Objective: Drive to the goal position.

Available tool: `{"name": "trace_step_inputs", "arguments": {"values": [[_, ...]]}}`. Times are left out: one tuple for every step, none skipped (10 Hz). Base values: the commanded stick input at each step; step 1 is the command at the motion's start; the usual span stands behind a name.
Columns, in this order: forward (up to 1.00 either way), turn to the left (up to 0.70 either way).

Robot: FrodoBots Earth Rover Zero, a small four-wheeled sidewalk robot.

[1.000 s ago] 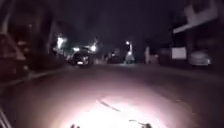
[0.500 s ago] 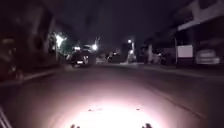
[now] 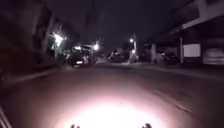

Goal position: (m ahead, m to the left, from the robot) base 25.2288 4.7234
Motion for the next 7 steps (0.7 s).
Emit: {"name": "trace_step_inputs", "arguments": {"values": [[1.0,0.0],[1.0,0.0],[1.0,0.0],[1.0,0.0],[1.0,0.0],[1.0,0.0],[1.0,0.0]]}}
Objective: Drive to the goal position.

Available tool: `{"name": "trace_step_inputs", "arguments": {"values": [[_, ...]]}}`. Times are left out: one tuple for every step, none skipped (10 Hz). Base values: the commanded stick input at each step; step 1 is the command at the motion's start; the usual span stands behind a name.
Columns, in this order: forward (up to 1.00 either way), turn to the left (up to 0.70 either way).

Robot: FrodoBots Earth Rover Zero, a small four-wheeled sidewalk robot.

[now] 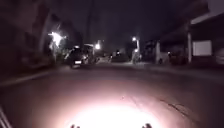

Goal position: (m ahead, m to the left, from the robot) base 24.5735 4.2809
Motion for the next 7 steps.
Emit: {"name": "trace_step_inputs", "arguments": {"values": [[1.0,0.0],[1.0,0.0],[1.0,-0.12],[1.0,-0.34],[1.0,-0.03],[1.0,-0.01],[1.0,0.0]]}}
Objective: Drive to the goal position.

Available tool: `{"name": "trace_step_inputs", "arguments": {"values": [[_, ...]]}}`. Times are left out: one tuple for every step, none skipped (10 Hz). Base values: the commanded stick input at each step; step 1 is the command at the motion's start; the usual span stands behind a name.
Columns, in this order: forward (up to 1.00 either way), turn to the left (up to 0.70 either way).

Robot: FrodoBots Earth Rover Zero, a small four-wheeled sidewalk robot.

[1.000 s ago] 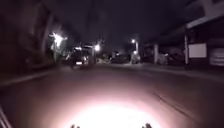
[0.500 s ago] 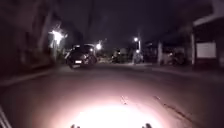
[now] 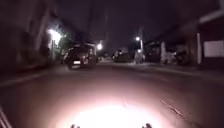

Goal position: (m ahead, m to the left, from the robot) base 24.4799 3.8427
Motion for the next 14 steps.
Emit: {"name": "trace_step_inputs", "arguments": {"values": [[1.0,0.0],[1.0,0.0],[1.0,0.0],[1.0,0.0],[1.0,0.0],[1.0,0.0],[1.0,0.0],[1.0,0.0],[1.0,0.0],[1.0,0.0],[1.0,0.0],[1.0,0.0],[1.0,0.0],[1.0,0.0]]}}
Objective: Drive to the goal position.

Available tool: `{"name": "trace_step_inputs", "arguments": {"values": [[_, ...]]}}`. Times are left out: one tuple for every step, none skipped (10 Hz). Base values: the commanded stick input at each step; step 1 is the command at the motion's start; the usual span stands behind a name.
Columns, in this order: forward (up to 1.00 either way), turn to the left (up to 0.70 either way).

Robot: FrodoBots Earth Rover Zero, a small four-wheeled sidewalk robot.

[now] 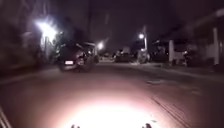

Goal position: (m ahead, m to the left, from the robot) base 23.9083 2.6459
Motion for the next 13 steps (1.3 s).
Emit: {"name": "trace_step_inputs", "arguments": {"values": [[1.0,0.0],[1.0,-0.27],[1.0,-0.4],[1.0,-0.4],[1.0,-0.4],[1.0,-0.4],[1.0,-0.3],[1.0,0.0],[1.0,0.0],[1.0,0.0],[1.0,0.0],[1.0,0.0],[1.0,0.0]]}}
